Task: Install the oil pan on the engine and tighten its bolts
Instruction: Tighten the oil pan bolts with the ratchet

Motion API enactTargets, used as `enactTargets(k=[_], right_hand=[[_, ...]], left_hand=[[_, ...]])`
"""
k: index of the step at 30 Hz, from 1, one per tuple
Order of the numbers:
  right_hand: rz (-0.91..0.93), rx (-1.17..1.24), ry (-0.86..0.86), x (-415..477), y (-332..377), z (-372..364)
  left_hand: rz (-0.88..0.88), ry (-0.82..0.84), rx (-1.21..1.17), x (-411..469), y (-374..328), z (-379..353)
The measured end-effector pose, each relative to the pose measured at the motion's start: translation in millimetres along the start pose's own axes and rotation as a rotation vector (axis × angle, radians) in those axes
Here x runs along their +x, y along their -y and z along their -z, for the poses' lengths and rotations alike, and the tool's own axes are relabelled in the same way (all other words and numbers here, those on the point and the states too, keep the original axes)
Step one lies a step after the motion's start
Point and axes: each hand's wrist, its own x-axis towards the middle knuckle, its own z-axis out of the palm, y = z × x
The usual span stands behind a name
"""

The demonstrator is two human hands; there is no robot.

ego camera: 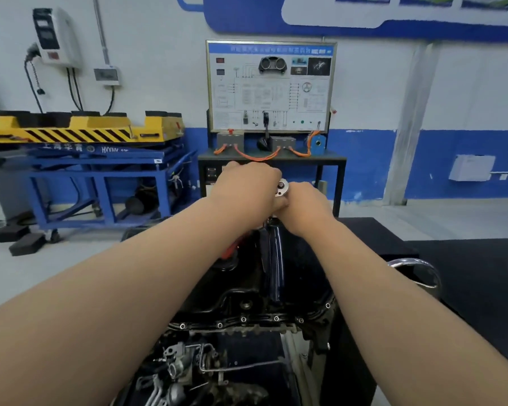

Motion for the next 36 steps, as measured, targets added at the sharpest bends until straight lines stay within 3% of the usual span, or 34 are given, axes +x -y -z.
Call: enactTargets(k=[5, 9, 11, 16, 25, 28, 33, 36], right_hand=[[0.108, 0.145, 0.066, 1, -13, 1], [0.142, 0.049, 0.075, -1, -15, 2], [0.120, 0.039, 0.052, -3, -15, 2], [0.071, 0.042, 0.021, -3, -3, 3], [0.156, 0.084, 0.071, 1, -3, 0], [0.141, 0.030, 0.020, 0, -6, -1], [0.087, -0.005, -0.031, 1, 4, -7], [0.059, 0.045, -0.036, 2, 5, -9]], left_hand=[[-0.253, 0.025, 0.160, 11, 7, 5], [-0.364, -0.006, 0.245, 13, 14, 7], [-0.333, 0.021, 0.263, 11, 13, 8], [-0.054, 0.065, 0.163, 6, 5, 5], [-0.420, -0.048, 0.251, 11, 27, -1], [-0.376, -0.005, 0.321, 13, 23, 5], [-0.036, 0.146, 0.191, 13, 11, 7], [-0.165, 0.069, 0.232, 13, 15, 7]])
